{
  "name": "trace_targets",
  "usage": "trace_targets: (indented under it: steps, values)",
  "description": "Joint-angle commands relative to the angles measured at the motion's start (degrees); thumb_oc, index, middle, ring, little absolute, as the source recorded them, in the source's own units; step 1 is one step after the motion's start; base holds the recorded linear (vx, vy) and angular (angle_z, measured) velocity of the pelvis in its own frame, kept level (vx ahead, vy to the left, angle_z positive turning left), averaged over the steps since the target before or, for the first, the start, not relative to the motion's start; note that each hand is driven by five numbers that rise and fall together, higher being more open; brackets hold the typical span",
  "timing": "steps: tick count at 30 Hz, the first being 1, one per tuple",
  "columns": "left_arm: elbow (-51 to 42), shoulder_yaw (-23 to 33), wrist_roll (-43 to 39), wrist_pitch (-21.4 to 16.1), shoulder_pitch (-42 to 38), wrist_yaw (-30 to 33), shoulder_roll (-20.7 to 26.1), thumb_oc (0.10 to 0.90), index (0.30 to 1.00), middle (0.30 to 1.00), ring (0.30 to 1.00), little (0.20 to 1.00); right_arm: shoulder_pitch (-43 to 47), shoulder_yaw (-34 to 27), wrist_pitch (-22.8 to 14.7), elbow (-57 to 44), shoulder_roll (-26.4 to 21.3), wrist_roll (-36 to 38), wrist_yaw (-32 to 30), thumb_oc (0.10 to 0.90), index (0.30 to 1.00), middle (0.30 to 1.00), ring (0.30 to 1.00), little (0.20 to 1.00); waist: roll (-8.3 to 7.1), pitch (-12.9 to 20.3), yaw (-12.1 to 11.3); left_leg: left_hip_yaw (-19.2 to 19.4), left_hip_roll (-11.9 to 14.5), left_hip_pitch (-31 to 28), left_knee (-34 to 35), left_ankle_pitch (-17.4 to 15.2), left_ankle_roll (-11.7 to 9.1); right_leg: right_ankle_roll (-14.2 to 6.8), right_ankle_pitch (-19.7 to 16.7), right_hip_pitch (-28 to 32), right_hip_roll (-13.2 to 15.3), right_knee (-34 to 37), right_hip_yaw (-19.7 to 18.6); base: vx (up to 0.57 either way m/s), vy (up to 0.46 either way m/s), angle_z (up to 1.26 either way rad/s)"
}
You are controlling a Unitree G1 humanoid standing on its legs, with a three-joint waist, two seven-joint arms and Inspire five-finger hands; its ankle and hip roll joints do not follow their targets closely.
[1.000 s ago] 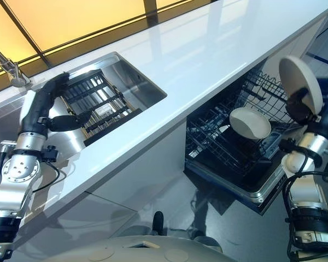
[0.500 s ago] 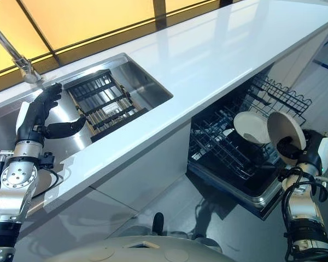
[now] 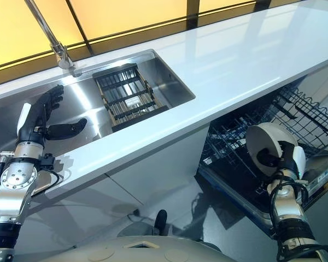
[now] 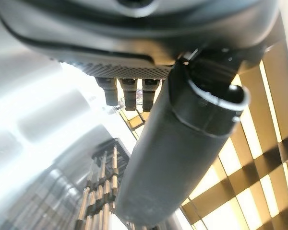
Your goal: Pick up plates and place into dishwasher.
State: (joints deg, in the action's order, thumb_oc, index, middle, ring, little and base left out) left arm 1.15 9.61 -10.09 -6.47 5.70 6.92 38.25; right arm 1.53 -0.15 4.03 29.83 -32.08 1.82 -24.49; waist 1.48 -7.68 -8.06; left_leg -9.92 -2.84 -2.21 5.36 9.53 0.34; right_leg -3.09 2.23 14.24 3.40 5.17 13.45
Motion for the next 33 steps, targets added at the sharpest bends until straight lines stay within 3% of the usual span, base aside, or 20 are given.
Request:
trace_targets:
  steps: [1,12,17,18,19,25,33]
  values:
    - [-3.9,3.9,-1.9,-4.2,-3.9,0.9,2.0,0.800,0.900,0.900,0.900,0.900,8.8,0.0,-2.0,-0.6,-4.4,-1.7,-2.1,0.100,0.300,0.300,0.300,0.200,-0.15,1.5,-1.3,2.0,0.0,-4.2,-0.5,-6.5,-1.0,0.9,-1.1,-4.8,-0.8,-4.3,0.7,0.02,0.012,0.16]
    - [-5.4,1.7,-2.4,-3.1,-4.8,-0.4,2.3,0.800,0.900,0.900,0.900,0.900,12.2,6.7,8.0,10.0,-5.2,-4.3,1.6,0.100,0.300,0.300,0.300,0.200,0.14,1.0,-3.3,0.6,0.1,-3.6,-0.8,-5.6,-1.8,1.3,-0.7,-4.2,-0.5,-4.7,2.2,0.01,0.009,0.11]
    - [-6.1,1.1,-2.6,-2.9,-4.7,-0.7,2.4,0.800,0.900,0.900,0.900,0.900,12.8,8.6,9.6,11.5,-5.0,-4.3,2.2,0.100,0.300,0.300,0.300,0.200,0.22,1.0,-3.8,-0.1,0.0,-3.7,-0.8,-5.4,-2.0,1.3,-0.7,-3.9,-0.6,-4.5,2.4,0.01,0.001,0.05]
    - [-6.2,1.1,-2.6,-2.9,-4.7,-0.7,2.4,0.800,0.900,0.900,0.900,0.900,12.8,8.6,9.6,11.4,-4.9,-4.3,2.1,0.572,0.705,0.705,0.705,0.672,0.24,1.0,-3.8,-0.1,0.0,-3.7,-0.8,-5.4,-2.0,1.3,-0.7,-3.8,-0.6,-4.5,2.4,0.00,0.012,0.08]
    - [-6.1,1.0,-2.7,-3.1,-4.6,-0.6,2.3,0.800,0.900,0.900,0.900,0.900,12.8,8.8,9.7,10.8,-4.7,-3.9,1.8,0.800,0.900,0.900,0.900,0.900,0.30,0.9,-3.8,-0.2,0.0,-3.6,-0.8,-5.3,-2.0,1.3,-0.7,-3.8,-0.6,-4.5,2.4,0.00,0.010,0.09]
    - [-6.2,0.7,-2.3,-3.4,-4.0,-0.2,1.6,0.800,0.900,0.900,0.900,0.900,12.1,7.4,7.3,5.4,-4.2,-4.1,-2.5,0.800,0.900,0.900,0.900,0.900,0.49,0.6,-3.3,-0.3,-0.1,-3.9,-0.8,-5.4,-1.8,1.3,-0.7,-3.8,-0.7,-4.6,2.0,0.00,0.005,0.03]
    - [-6.1,1.7,-2.0,-4.6,-2.0,0.4,0.5,0.800,0.900,0.900,0.900,0.900,9.8,0.7,0.4,-11.6,-3.8,-7.3,-12.1,0.800,0.900,0.900,0.900,0.900,0.82,1.2,-1.6,0.8,-0.1,-4.4,-0.5,-5.9,-1.1,0.9,-0.8,-4.0,-0.9,-4.4,0.6,0.00,0.008,-0.03]
